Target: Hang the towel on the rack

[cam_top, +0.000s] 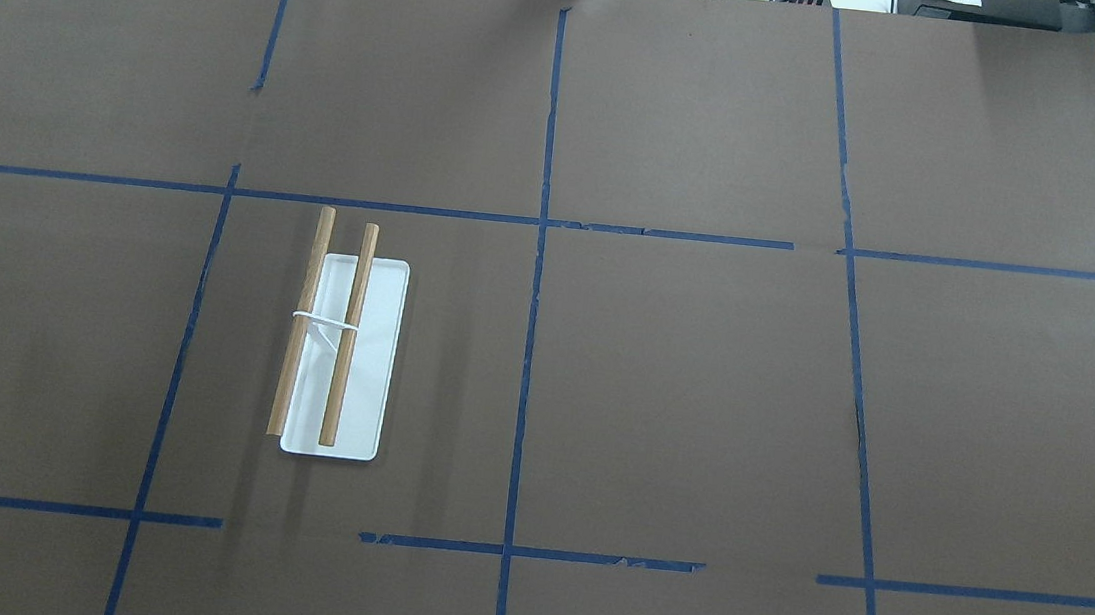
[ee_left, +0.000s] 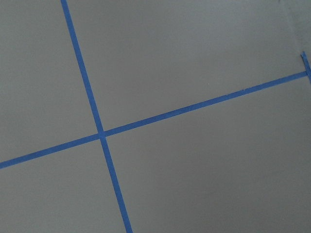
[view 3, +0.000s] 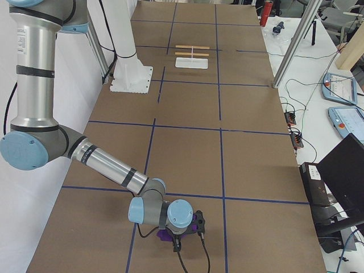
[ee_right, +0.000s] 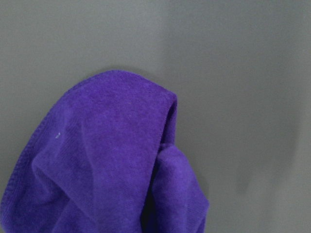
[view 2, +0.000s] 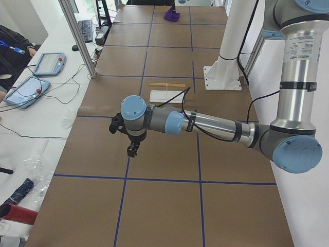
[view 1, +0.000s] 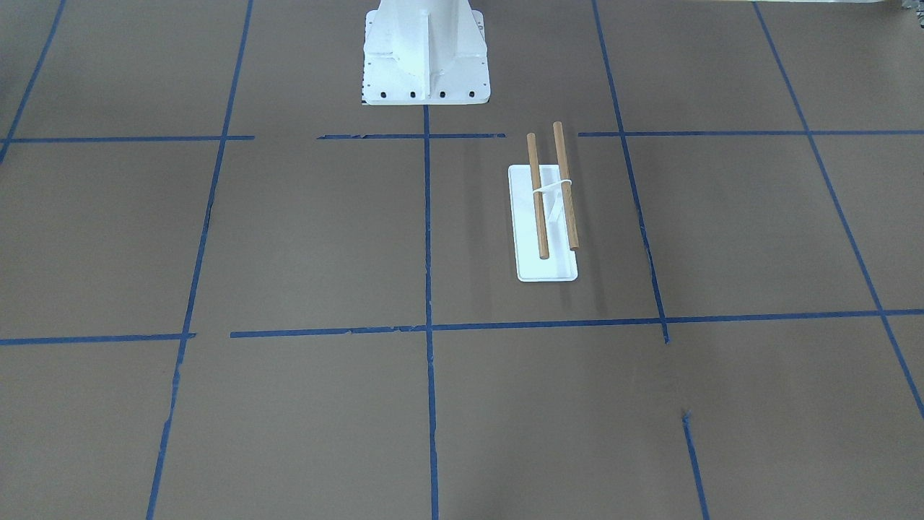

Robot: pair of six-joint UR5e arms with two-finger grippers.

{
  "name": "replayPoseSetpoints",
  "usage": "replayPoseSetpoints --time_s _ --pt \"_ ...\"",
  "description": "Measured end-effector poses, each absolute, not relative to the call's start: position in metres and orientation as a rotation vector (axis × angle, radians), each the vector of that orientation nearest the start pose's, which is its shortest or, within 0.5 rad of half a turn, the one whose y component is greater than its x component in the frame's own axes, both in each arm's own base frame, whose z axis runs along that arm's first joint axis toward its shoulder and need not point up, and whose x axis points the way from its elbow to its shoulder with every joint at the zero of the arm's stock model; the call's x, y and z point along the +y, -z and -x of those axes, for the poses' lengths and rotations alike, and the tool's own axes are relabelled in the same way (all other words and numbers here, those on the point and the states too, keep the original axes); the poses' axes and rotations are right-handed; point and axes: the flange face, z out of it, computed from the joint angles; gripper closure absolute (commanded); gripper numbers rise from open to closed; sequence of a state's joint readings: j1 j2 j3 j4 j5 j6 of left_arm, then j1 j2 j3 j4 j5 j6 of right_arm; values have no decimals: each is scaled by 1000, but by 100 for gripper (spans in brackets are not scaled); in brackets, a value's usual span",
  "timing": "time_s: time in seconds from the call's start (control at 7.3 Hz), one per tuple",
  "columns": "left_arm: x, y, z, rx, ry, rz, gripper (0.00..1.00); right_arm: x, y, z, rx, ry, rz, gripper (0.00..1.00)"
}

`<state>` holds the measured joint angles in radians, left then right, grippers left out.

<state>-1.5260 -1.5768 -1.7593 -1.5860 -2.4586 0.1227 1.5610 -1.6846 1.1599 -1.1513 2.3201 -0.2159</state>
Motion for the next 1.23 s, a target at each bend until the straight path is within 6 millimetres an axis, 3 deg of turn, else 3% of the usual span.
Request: replayPoseSetpoints --time_s 0.14,0.27,0.68,0.82,0.96,1.23 --pt "-500 -552 34 878 -249 -232 0 -380 -866 -58 -758 182 31 94" --pt "-500 -551 34 878 -250 -233 0 -380 -866 -56 -758 191 27 100" --pt "-500 -551 34 878 -250 -234 0 -390 -854 -55 -751 228 -62 100" --pt "-500 -550 34 878 -253 -237 0 -399 -842 -54 -749 242 -98 100" --pt "-501 -548 34 877 -263 -255 0 -411 -817 -58 -745 254 -154 100" --pt "-508 -533 33 867 -301 -341 0 -440 -738 -80 -727 258 -312 100"
